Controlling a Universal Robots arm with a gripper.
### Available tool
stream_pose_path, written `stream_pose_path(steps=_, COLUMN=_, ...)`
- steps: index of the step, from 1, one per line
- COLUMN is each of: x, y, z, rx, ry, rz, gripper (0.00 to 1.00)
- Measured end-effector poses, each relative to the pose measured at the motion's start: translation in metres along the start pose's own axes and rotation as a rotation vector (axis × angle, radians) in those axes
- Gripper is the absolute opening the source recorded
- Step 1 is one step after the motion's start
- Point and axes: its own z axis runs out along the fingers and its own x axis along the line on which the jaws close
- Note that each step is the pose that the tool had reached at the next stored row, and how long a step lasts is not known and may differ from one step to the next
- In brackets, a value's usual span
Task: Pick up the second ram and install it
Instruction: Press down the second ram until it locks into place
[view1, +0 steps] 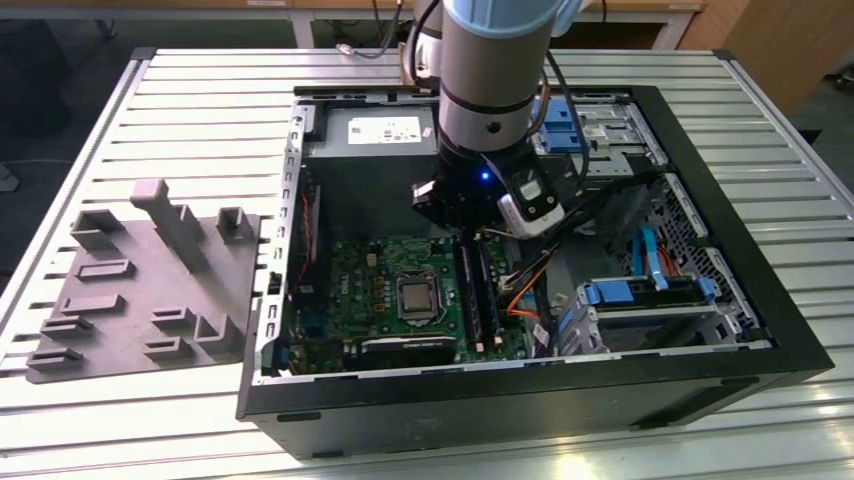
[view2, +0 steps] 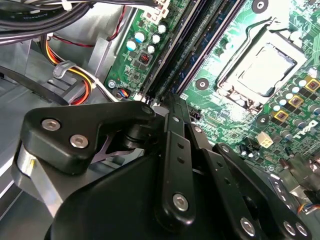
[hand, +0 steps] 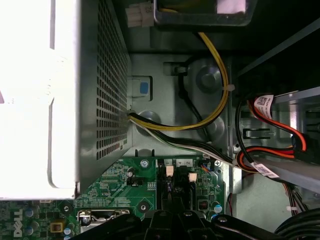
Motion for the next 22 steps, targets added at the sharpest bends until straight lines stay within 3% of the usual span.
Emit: stream_pose_path(steps=22, x=0.0002, y=-0.0003, z=0.0061, rx=-0.0001, ry=0.0, rz=0.0, gripper=0.11)
